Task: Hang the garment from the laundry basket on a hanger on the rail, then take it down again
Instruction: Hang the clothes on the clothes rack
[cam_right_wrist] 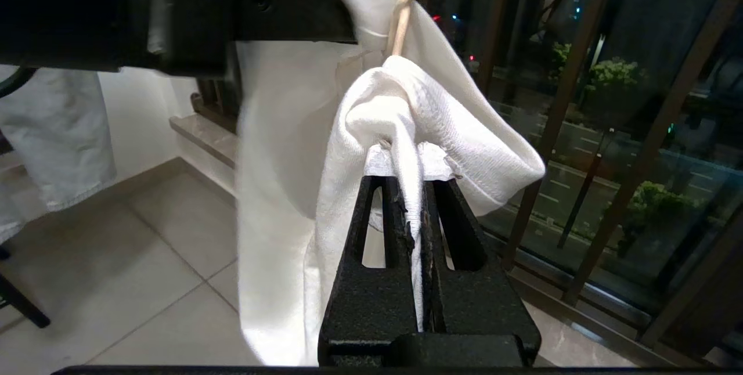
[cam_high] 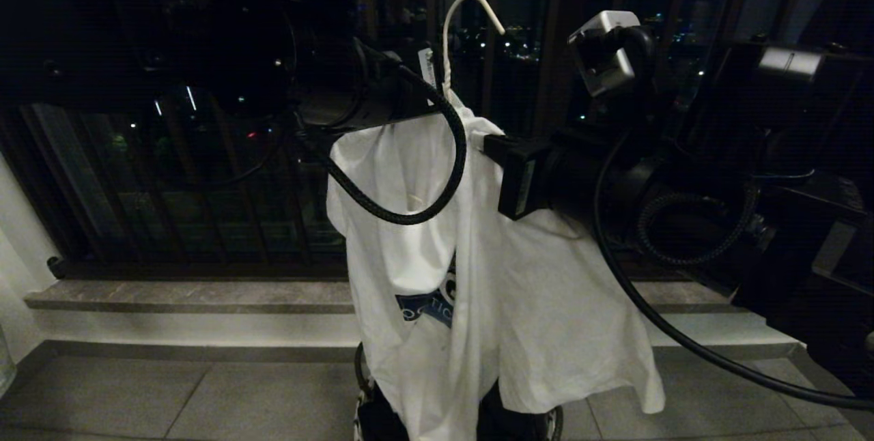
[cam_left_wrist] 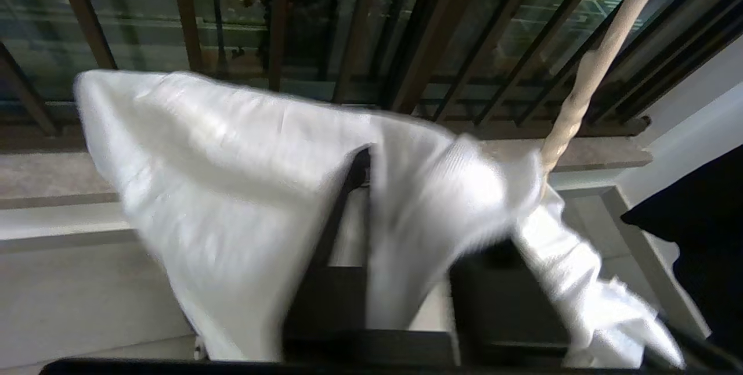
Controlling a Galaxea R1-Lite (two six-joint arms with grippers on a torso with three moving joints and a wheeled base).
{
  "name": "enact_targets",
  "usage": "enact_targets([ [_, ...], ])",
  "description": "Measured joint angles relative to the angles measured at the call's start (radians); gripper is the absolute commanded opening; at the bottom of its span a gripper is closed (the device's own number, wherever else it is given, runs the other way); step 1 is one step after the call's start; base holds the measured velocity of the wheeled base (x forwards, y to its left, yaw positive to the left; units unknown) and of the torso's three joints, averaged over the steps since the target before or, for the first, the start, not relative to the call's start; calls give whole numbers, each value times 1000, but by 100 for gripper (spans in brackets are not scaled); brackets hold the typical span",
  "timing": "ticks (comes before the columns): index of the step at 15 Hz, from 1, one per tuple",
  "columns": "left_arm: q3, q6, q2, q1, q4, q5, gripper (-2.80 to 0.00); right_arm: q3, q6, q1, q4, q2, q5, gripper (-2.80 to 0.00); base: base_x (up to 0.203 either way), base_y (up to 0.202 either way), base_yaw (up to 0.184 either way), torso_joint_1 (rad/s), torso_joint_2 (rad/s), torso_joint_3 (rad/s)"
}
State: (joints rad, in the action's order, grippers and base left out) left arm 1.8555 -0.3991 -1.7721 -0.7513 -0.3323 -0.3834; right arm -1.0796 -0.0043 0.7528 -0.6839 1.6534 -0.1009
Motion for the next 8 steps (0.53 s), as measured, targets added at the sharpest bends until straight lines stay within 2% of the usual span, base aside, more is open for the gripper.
enact_targets([
  [4,-40,38,26,0,0,0,0,13,23,1,-63,0,32,-280,0,0,0,0,0,0],
  [8,-68,46,60,-1,-10,8,0,17,23,1,-64,0,36,-280,0,0,0,0,0,0],
])
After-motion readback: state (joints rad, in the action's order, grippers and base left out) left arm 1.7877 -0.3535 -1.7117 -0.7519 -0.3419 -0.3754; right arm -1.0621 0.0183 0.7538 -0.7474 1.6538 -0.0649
